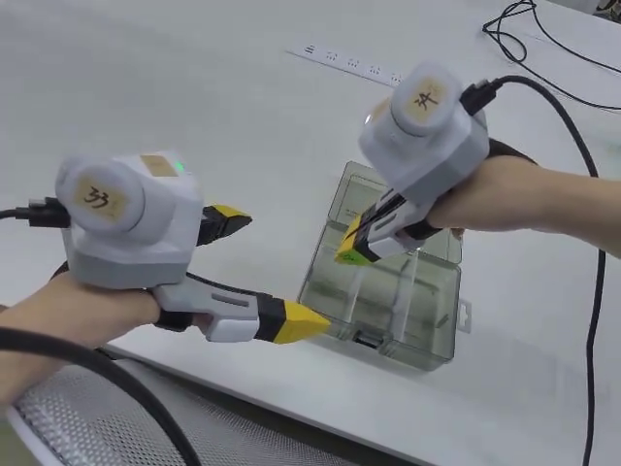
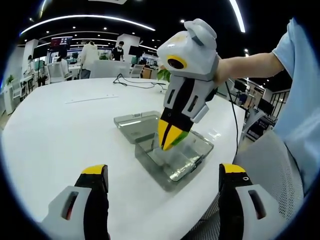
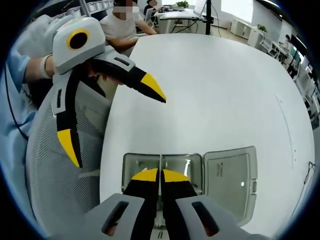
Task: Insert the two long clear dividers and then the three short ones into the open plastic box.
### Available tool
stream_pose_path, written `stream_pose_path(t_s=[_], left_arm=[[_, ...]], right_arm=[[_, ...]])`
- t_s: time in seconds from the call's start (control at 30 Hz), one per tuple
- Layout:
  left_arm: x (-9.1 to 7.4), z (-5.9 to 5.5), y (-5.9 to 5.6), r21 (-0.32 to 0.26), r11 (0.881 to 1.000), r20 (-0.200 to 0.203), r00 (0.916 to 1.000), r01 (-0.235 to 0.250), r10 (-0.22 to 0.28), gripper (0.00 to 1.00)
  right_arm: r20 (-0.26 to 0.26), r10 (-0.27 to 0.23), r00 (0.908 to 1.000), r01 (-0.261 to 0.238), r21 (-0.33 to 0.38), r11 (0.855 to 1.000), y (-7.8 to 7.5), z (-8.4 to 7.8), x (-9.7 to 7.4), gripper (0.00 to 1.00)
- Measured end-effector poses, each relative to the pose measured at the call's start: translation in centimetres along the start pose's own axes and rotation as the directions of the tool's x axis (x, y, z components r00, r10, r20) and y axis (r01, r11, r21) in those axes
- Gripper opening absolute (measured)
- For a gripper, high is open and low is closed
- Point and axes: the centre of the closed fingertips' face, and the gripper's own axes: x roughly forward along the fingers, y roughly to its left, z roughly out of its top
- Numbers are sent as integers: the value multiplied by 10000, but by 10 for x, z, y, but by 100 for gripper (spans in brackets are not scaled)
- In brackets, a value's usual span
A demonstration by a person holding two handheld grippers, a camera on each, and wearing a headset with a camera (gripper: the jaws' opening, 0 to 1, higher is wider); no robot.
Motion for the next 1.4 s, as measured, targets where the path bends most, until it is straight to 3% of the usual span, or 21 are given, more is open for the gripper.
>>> stream_pose_path(t_s=[0.97,1.4], left_arm=[[1,1,0,75,10000,9,10000,-11,11,93],[2,4,-3,141,9999,-30,10000,24,-24,93]], right_arm=[[-229,-22,9997,28,248,9997,-6,-6,20,2],[-121,-109,9999,109,31,9999,5,-4,15,3]])
